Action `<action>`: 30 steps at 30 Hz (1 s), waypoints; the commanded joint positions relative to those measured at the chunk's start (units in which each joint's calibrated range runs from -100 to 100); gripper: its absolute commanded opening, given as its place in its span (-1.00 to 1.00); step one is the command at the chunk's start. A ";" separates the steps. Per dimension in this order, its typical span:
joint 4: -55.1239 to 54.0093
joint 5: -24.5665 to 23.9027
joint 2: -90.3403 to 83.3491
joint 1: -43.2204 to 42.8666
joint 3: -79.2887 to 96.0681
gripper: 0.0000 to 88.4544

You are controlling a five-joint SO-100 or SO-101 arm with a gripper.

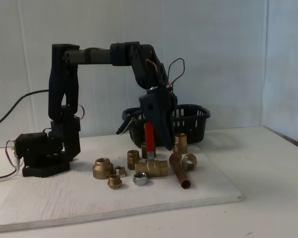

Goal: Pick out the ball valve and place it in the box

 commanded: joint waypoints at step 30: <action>-4.60 35.33 -1.52 -3.24 10.64 -0.97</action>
